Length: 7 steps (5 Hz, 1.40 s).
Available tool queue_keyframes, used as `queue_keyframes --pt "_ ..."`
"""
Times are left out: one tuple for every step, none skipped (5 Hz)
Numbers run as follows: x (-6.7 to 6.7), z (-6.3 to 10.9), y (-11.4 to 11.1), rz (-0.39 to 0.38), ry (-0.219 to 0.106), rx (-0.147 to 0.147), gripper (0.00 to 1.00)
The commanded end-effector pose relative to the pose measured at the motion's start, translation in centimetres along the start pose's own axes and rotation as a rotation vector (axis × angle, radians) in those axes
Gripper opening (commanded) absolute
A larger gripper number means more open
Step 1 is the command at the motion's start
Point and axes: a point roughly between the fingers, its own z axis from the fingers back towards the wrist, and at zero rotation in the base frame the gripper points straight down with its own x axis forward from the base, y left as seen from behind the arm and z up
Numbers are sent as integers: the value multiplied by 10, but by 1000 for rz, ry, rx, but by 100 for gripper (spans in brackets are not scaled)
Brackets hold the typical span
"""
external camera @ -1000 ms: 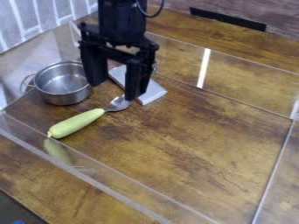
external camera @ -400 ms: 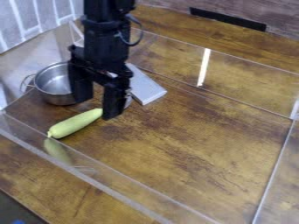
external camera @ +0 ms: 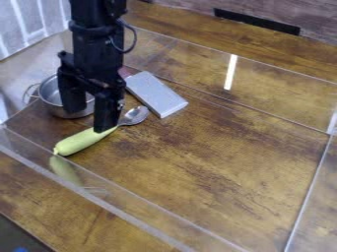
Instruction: Move the toy knife to the right side of the table
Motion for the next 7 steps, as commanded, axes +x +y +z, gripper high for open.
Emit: queue_keyframes --pt "1 -4 12 10 -31 12 100" --pt "3 -20 15 -3 -31 12 100" --pt "5 -34 16 -13 -34 8 100" --pt "6 -42 17 -22 -34 -1 0" --pt "5 -48 18 -28 -35 -12 0" --pt "6 -47 21 -38 -55 -38 0" --pt "9 -45 26 -46 -75 -67 0"
